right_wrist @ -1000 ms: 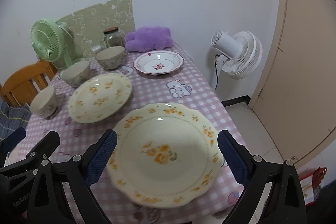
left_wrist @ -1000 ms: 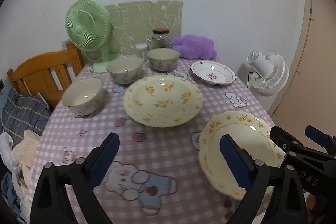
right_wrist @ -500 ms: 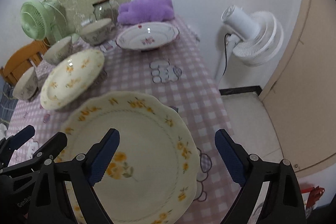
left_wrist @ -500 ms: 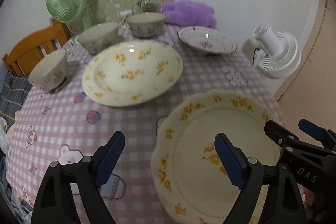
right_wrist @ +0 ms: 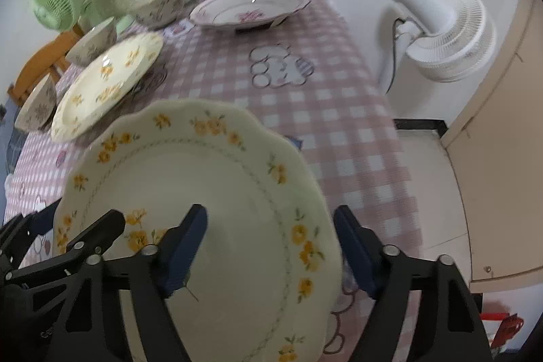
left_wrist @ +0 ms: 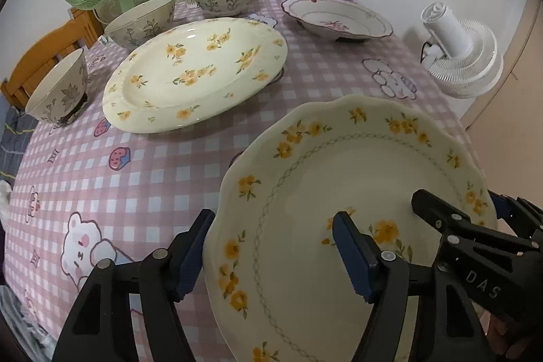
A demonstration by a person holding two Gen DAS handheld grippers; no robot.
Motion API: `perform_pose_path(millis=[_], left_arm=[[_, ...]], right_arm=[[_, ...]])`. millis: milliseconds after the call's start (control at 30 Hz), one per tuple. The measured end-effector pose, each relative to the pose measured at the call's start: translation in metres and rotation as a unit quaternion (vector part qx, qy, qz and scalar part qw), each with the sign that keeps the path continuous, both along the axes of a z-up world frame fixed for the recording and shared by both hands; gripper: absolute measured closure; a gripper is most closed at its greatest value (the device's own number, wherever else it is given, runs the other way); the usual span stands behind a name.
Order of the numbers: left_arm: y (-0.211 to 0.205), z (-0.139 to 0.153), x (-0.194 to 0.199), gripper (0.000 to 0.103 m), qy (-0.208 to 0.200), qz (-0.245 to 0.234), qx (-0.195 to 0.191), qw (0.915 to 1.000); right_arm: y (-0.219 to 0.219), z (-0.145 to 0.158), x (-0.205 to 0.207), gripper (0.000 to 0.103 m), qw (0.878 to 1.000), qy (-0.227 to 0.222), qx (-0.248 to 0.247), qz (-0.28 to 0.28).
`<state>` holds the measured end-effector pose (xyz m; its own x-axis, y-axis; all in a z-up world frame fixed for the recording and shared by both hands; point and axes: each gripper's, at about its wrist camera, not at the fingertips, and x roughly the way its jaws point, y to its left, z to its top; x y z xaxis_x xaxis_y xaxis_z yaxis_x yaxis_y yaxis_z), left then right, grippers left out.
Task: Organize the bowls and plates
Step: 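Lift the flat yellow-flower plate with both grippers and lower it near the table edge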
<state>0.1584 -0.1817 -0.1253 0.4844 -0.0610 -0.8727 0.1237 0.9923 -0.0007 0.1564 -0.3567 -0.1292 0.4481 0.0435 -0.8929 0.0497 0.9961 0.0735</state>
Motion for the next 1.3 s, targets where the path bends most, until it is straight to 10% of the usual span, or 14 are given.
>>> perform_pose_path(millis=[700,1300], left_arm=[[0.028,0.01,-0.007,0.032,0.018,0.004,0.0,0.9998],[0.154,0.033,-0.016,0.032,-0.004,0.005,-0.02,0.9998]], right_arm=[[0.028,0.007,0.0,0.032,0.999,0.029,-0.015,0.016],[0.155,0.035,-0.019,0.032,0.999,-0.003,-0.041,0.012]])
